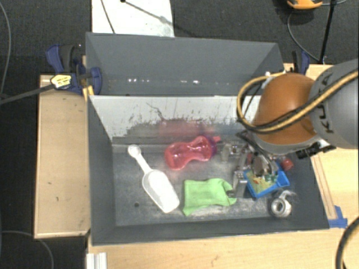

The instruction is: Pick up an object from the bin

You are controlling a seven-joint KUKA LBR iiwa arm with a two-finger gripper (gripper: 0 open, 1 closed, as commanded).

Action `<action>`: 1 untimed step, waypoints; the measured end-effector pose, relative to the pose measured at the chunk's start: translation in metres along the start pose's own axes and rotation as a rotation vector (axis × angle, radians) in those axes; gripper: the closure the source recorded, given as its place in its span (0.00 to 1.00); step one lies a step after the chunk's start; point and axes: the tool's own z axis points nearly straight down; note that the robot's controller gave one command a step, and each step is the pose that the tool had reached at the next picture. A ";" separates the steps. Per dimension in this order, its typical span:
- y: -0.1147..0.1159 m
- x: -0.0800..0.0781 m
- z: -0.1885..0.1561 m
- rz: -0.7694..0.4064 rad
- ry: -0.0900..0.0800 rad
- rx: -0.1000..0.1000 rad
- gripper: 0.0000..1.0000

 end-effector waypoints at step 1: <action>0.000 -0.002 -0.005 0.000 -0.008 0.000 0.00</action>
Offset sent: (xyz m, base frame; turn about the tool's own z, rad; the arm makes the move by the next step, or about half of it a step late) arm -0.0326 0.0564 -0.0781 0.0776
